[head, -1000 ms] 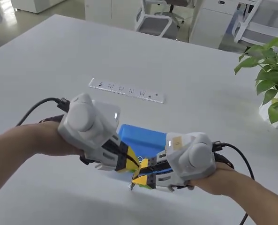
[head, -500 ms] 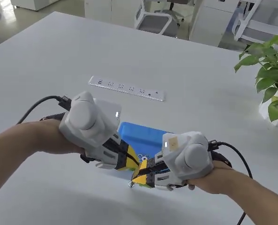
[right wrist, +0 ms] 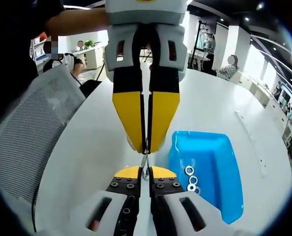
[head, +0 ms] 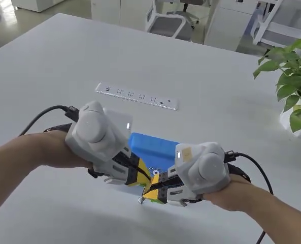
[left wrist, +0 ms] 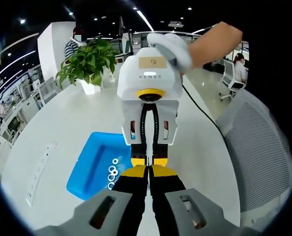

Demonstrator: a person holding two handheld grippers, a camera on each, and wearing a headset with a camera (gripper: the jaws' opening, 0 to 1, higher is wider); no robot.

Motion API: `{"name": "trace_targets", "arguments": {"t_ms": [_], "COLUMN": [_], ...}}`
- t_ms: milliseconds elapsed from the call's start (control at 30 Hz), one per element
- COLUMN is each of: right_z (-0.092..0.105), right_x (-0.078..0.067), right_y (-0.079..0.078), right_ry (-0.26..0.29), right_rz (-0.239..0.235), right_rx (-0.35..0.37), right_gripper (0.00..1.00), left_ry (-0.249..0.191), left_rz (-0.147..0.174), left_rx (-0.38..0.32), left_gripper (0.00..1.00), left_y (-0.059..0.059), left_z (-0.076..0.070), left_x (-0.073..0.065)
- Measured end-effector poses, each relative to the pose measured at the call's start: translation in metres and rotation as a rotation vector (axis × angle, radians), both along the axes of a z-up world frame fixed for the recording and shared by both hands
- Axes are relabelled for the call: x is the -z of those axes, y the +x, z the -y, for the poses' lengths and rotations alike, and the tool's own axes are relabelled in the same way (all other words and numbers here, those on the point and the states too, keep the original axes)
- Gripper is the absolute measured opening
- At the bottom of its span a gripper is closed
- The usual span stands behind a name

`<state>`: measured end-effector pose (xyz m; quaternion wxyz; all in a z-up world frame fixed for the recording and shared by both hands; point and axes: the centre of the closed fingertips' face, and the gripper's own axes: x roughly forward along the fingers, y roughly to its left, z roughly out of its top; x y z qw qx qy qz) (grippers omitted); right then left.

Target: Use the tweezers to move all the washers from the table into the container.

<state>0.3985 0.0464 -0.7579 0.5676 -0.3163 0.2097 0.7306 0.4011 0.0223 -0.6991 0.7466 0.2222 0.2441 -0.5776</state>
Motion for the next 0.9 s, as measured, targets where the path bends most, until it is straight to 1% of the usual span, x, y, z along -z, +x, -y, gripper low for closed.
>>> {"name": "trace_targets", "arguments": {"t_ms": [100,167,200,300,400,500,600,767,833,900], "right_z": [0.0,0.0,0.0,0.0,0.001,0.001,0.002,0.003,0.003,0.003], "right_x": [0.0,0.0,0.0,0.0,0.0,-0.001,-0.001,-0.006,-0.009,-0.012], "right_y": [0.0,0.0,0.0,0.0,-0.001,0.0,0.0,0.0,0.001,0.001], "right_ry": [-0.002,-0.004,-0.005,-0.005,-0.005,-0.007,-0.011,-0.006,-0.005,-0.001], "right_rz": [-0.002,-0.001,-0.002,-0.004,-0.01,-0.009,-0.006,-0.002,-0.001,0.001], "right_rx": [0.0,0.0,0.001,0.003,0.008,0.008,0.009,0.01,0.012,0.013], "right_gripper": [0.06,0.06,0.06,0.06,0.06,0.06,0.06,0.06,0.06,0.06], "left_ry": [0.002,0.012,0.025,0.029,0.015,0.009,-0.003,-0.028,-0.044,-0.056], "left_rz": [-0.002,0.0,0.001,-0.001,-0.003,0.005,0.008,-0.004,-0.019,-0.022], "left_rx": [-0.005,-0.005,-0.003,-0.003,-0.013,-0.025,-0.042,-0.074,-0.096,-0.112], "left_gripper": [0.05,0.05,0.05,0.07,0.11,0.12,0.18,0.26,0.29,0.33], "left_y": [0.0,0.0,-0.001,-0.002,-0.001,0.001,0.003,0.002,0.001,0.0], "left_z": [-0.001,-0.002,-0.003,-0.005,-0.005,-0.008,-0.011,-0.017,-0.019,-0.022], "left_x": [0.0,0.002,0.004,0.005,0.003,0.0,-0.002,-0.003,-0.003,-0.004]}}
